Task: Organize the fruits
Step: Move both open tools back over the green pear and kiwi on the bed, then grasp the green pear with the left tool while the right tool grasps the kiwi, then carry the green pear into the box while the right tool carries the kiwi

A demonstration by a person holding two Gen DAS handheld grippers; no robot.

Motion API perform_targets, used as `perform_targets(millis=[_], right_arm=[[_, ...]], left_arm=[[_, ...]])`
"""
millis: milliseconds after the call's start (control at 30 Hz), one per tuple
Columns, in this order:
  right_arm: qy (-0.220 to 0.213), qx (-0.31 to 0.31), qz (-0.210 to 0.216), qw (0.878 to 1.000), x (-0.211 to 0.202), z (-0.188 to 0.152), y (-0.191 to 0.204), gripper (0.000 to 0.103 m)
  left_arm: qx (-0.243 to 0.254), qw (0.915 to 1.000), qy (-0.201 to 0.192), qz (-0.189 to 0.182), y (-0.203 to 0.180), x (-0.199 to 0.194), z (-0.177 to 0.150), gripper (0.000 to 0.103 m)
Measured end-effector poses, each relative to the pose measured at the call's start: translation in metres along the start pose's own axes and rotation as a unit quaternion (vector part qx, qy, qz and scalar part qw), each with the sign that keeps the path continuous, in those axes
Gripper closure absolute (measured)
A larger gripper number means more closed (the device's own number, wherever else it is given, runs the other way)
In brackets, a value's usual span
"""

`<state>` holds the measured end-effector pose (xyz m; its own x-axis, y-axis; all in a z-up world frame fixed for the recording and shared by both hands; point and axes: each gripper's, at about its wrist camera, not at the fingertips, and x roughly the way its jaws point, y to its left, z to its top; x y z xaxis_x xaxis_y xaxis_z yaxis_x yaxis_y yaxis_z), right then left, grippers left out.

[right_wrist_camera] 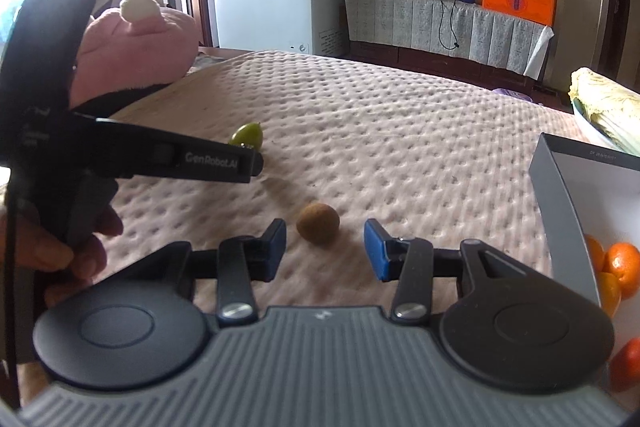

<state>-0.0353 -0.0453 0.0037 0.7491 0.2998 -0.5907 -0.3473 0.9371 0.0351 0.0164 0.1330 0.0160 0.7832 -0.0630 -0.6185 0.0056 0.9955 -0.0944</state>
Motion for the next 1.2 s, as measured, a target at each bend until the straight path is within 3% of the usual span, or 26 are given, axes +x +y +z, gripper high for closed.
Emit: perform_targets(millis=[300,433,500,900,1200], right_arm=[[0.007,-0.001,0.000,1.000,0.013,0.001,0.003,0.058],[0.010,-0.003,-0.003,1.000,0.016,0.002,0.004,0.069],[0.011,-0.003,-0.002,1.000,0.015,0.002,0.004,0.074],[0.001,-0.018,0.006,1.000,-0.015,0.003,-0.001,0.074],[-0.008,-0.008,0.003,1.000,-0.066,-0.001,-0.025,0.074]], left_arm=[[0.018,0.9998,-0.002,-0.010,-0.007,0.010,0.003,0.048],[0.012,0.9999,-0.004,-0.006,-0.005,0.010,0.003,0.061],[0.011,0.9999,-0.005,-0.002,-0.005,0.010,0.003,0.072],[0.001,1.0000,0.000,0.006,-0.011,-0.002,0.004,0.075],[0.034,0.9994,0.006,-0.005,-0.060,-0.034,-0.005,0.075]])
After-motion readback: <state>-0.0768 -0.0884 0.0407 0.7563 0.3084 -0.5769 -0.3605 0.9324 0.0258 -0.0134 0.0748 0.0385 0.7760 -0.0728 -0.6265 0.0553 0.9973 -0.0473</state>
